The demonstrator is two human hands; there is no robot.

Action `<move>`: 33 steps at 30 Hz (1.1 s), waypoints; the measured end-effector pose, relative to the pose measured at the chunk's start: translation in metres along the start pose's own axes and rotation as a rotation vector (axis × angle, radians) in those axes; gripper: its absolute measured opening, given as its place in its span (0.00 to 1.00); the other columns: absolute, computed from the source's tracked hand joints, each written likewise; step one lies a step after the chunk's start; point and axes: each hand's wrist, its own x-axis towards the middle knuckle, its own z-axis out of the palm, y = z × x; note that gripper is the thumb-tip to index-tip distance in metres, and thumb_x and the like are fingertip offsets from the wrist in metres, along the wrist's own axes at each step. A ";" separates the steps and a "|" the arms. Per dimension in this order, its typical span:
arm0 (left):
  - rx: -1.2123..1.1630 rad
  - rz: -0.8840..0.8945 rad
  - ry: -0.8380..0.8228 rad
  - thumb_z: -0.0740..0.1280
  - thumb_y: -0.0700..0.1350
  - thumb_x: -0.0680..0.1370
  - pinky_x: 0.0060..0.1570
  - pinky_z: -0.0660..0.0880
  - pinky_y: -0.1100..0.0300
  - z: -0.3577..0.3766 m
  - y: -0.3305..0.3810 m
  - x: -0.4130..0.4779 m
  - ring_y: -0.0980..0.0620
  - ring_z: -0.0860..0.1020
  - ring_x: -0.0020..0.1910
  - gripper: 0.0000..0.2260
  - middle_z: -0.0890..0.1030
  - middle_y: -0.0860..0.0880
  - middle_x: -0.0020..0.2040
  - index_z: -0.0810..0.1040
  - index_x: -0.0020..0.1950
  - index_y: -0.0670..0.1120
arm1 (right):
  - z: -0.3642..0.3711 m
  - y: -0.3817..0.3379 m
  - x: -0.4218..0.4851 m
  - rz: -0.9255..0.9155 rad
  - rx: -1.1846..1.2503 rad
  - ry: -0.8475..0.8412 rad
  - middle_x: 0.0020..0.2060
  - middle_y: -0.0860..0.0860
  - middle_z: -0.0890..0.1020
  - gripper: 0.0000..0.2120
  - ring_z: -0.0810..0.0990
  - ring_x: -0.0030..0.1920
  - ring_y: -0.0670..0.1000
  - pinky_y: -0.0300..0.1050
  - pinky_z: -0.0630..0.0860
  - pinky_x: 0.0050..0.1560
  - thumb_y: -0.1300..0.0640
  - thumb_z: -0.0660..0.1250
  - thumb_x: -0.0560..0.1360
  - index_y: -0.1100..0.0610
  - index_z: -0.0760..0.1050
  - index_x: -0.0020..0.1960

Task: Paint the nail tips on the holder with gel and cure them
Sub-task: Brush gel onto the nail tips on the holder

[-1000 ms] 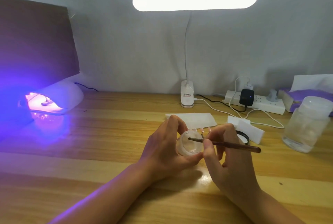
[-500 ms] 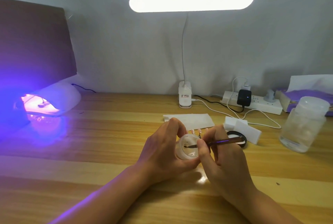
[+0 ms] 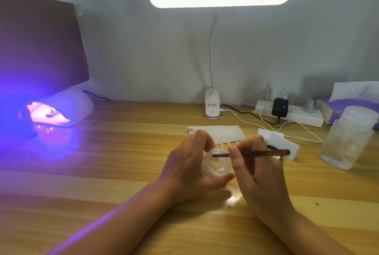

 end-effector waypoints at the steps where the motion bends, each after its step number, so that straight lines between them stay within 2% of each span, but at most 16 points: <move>1: 0.000 -0.001 -0.003 0.70 0.67 0.67 0.34 0.77 0.52 0.000 0.000 0.000 0.52 0.76 0.41 0.27 0.75 0.54 0.46 0.68 0.53 0.49 | 0.000 0.000 0.000 -0.004 -0.004 0.002 0.32 0.41 0.75 0.05 0.78 0.34 0.46 0.40 0.73 0.30 0.45 0.59 0.78 0.46 0.67 0.48; 6: -0.024 -0.023 -0.001 0.69 0.69 0.66 0.34 0.76 0.51 -0.001 0.001 0.000 0.51 0.77 0.41 0.28 0.76 0.54 0.45 0.69 0.52 0.49 | 0.001 0.001 -0.001 -0.012 -0.063 0.000 0.32 0.42 0.75 0.07 0.77 0.35 0.47 0.43 0.74 0.29 0.46 0.58 0.78 0.49 0.68 0.49; 9: -0.039 -0.033 0.010 0.68 0.70 0.66 0.34 0.76 0.51 -0.001 0.001 0.001 0.52 0.77 0.41 0.29 0.77 0.54 0.45 0.69 0.52 0.49 | 0.001 0.002 -0.002 -0.021 -0.091 0.011 0.33 0.38 0.74 0.08 0.77 0.38 0.46 0.43 0.76 0.29 0.47 0.58 0.78 0.51 0.69 0.50; 12: -0.045 -0.036 0.002 0.68 0.70 0.65 0.34 0.76 0.51 -0.001 0.002 0.000 0.53 0.77 0.42 0.28 0.77 0.55 0.45 0.68 0.52 0.50 | 0.001 0.003 -0.003 -0.022 -0.111 0.010 0.34 0.40 0.75 0.08 0.77 0.35 0.46 0.44 0.77 0.30 0.47 0.59 0.78 0.51 0.69 0.50; 14: -0.054 -0.037 0.007 0.68 0.70 0.65 0.34 0.76 0.52 -0.001 0.002 0.000 0.53 0.78 0.42 0.28 0.77 0.55 0.45 0.68 0.52 0.50 | 0.002 0.003 -0.003 -0.024 -0.129 0.018 0.35 0.42 0.75 0.07 0.77 0.34 0.45 0.45 0.78 0.30 0.48 0.59 0.78 0.51 0.69 0.50; 18: -0.059 -0.041 0.030 0.68 0.69 0.65 0.32 0.76 0.56 -0.002 0.003 0.001 0.55 0.77 0.40 0.27 0.77 0.56 0.44 0.68 0.51 0.52 | 0.001 0.004 -0.003 -0.013 -0.099 0.007 0.37 0.39 0.74 0.05 0.77 0.36 0.44 0.47 0.77 0.31 0.49 0.61 0.77 0.49 0.67 0.51; 20: -0.045 -0.036 0.031 0.68 0.69 0.65 0.31 0.75 0.57 -0.001 0.004 0.000 0.55 0.77 0.40 0.25 0.77 0.56 0.44 0.66 0.51 0.54 | 0.001 0.003 -0.004 -0.021 -0.098 -0.011 0.35 0.42 0.76 0.06 0.77 0.35 0.45 0.48 0.77 0.30 0.49 0.60 0.77 0.50 0.68 0.50; 25: -0.030 -0.035 0.024 0.68 0.69 0.65 0.32 0.75 0.57 -0.001 0.003 0.000 0.55 0.77 0.40 0.26 0.78 0.56 0.44 0.67 0.51 0.54 | 0.001 0.001 -0.002 -0.037 -0.121 0.008 0.35 0.43 0.76 0.07 0.78 0.34 0.45 0.43 0.78 0.30 0.48 0.58 0.77 0.51 0.68 0.50; 28: -0.034 -0.031 0.031 0.68 0.69 0.65 0.32 0.76 0.55 0.000 0.002 0.000 0.54 0.77 0.40 0.26 0.77 0.56 0.44 0.67 0.51 0.53 | 0.001 0.000 -0.003 -0.048 -0.095 -0.002 0.36 0.42 0.75 0.06 0.77 0.37 0.45 0.39 0.75 0.32 0.48 0.58 0.78 0.49 0.67 0.51; 33: -0.017 -0.043 0.081 0.69 0.70 0.65 0.33 0.76 0.56 0.001 0.000 -0.001 0.57 0.76 0.40 0.27 0.76 0.58 0.44 0.67 0.51 0.54 | -0.003 -0.003 -0.001 -0.036 0.068 0.051 0.39 0.40 0.75 0.03 0.77 0.39 0.47 0.45 0.75 0.36 0.51 0.59 0.78 0.47 0.67 0.52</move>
